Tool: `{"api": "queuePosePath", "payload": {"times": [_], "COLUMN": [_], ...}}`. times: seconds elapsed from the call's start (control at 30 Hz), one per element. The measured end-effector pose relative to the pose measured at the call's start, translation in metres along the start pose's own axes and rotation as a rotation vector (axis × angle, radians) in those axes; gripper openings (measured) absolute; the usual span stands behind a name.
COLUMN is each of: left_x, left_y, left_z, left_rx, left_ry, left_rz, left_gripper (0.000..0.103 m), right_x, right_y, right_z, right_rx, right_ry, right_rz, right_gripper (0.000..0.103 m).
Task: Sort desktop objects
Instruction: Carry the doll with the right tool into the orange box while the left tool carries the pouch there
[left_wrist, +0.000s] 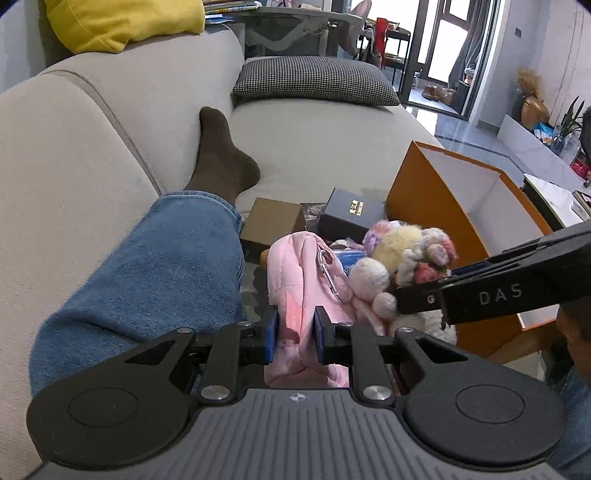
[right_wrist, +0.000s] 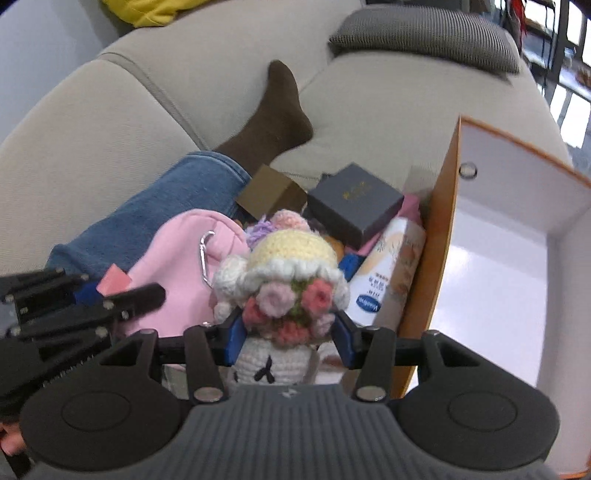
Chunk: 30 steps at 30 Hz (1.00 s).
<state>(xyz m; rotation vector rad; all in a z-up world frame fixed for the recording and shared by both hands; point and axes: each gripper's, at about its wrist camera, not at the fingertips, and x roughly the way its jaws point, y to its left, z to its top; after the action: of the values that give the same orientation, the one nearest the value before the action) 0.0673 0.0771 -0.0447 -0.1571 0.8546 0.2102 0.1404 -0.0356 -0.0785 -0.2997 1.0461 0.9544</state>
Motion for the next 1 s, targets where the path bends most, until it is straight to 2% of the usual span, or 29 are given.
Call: {"api": "queuePosePath", "payload": {"times": [0.27,0.43,0.6,0.77,0.87,1.0], "left_x": [0.001,-0.009,-0.040,-0.069,-0.074,-0.058], "left_y": [-0.003,-0.002,-0.007,-0.032,-0.059,-0.097], "left_z": [-0.004,-0.002,0.013,0.040,0.054,0.067], "left_rx": [0.004,-0.017,-0.014,0.017,0.057,0.113], "left_ry": [-0.023,-0.029,-0.100,-0.169,-0.191,-0.170], "left_rz": [0.005,0.026,0.012,-0.087,-0.141,-0.189], "left_gripper": [0.023,0.022,0.022,0.022,0.022,0.022], "right_x": [0.010,0.012,-0.025,-0.081,-0.112,-0.139], "right_y": [-0.003,-0.001,-0.006,-0.027,-0.046,-0.078], "right_z": [-0.004,-0.005,-0.008,-0.005,-0.006,-0.017], "right_rx": [0.033,0.012,0.033,0.083,0.118,0.180], "right_ry": [-0.028,-0.071,-0.136,-0.259,-0.327,-0.376], "right_rz": [-0.004,-0.017,0.037,0.094,0.065,-0.019], "right_gripper": [0.059,0.049,0.048,0.048,0.048,0.048]}}
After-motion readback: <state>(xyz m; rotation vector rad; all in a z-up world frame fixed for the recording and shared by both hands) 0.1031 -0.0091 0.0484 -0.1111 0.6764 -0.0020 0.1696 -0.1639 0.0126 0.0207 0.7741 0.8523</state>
